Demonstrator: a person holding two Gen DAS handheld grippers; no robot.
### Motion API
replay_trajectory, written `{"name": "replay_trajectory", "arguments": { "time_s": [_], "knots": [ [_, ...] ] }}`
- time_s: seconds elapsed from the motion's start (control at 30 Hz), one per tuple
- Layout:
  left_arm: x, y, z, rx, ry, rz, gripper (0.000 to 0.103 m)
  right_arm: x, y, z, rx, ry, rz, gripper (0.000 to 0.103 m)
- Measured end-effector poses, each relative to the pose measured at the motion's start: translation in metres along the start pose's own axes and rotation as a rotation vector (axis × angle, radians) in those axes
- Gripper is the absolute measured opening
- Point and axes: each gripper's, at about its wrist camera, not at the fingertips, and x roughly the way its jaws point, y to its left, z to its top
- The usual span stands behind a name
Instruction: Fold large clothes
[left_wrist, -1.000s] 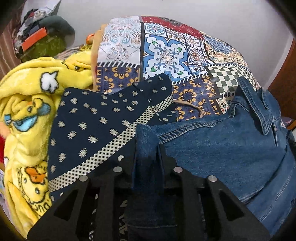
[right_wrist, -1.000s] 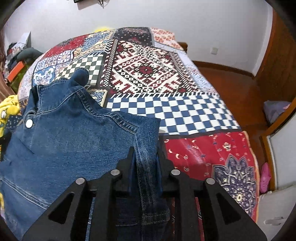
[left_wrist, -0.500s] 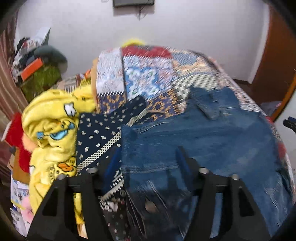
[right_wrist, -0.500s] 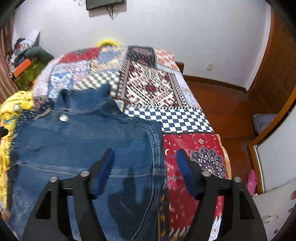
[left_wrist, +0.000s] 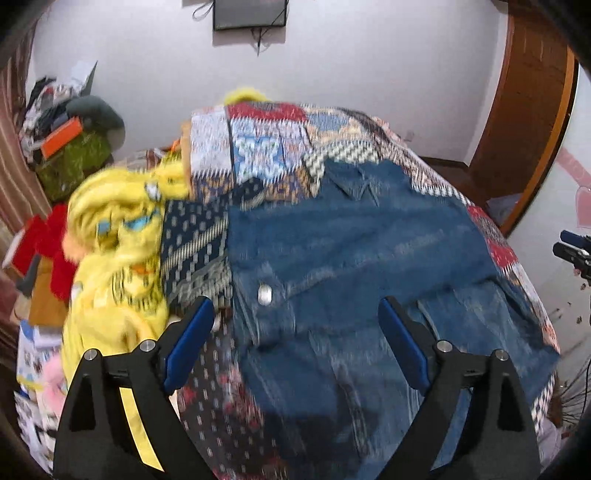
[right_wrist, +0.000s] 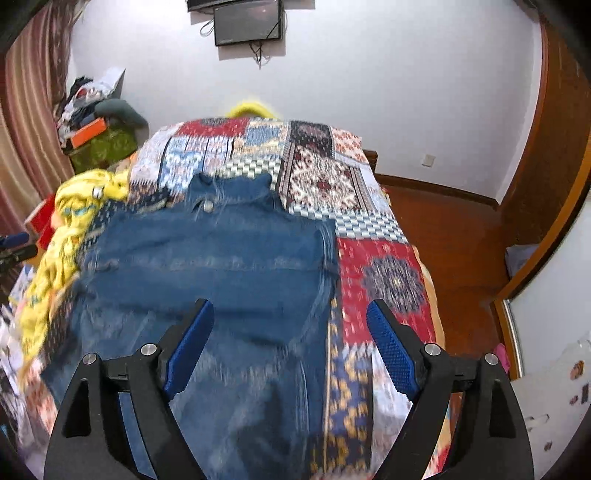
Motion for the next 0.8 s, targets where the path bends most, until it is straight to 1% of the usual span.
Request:
{"name": "replay_trajectory", "arguments": {
  "time_s": [0.07,0.17,0.27,0.37,0.4,0.5,0.6,0.67,0.73,0.77,0.8],
  "knots": [
    [0.001,0.006,-0.023,-0.033,0.041,-0.014,0.090,-0.002,-0.002,-0.015,-0.006,0.022,-0.024,0.082],
    [0.009,0.015,-0.057,-0.091,0.111,-0.034,0.090,0.001,-0.009,-0.041,0.035,0.069,-0.034,0.082],
    [0.021,0.025,-0.090,-0.168,0.186,-0.057,0.090,0.008,-0.020,-0.067,0.103,0.138,-0.019,0.082],
    [0.031,0.031,-0.121,-0.254,0.265,-0.098,0.090,0.022,-0.031,-0.093,0.170,0.220,0.001,0.082],
    [0.034,0.032,-0.131,-0.278,0.287,-0.118,0.090,0.020,-0.032,-0.102,0.186,0.231,0.006,0.082],
    [0.040,0.030,-0.150,-0.339,0.321,-0.176,0.090,0.029,-0.039,-0.122,0.253,0.294,0.036,0.082],
    [0.047,0.024,-0.161,-0.383,0.346,-0.236,0.090,0.027,-0.043,-0.132,0.300,0.298,0.064,0.082],
    [0.052,0.019,-0.166,-0.407,0.362,-0.280,0.089,0.029,-0.045,-0.133,0.327,0.297,0.099,0.082],
    [0.055,0.015,-0.169,-0.421,0.366,-0.305,0.088,0.030,-0.042,-0.134,0.339,0.307,0.139,0.082],
    [0.055,0.013,-0.170,-0.421,0.358,-0.307,0.086,0.032,-0.041,-0.133,0.339,0.311,0.152,0.082],
    [0.054,0.009,-0.170,-0.410,0.347,-0.310,0.081,0.033,-0.038,-0.133,0.331,0.311,0.154,0.081]
  ]
}}
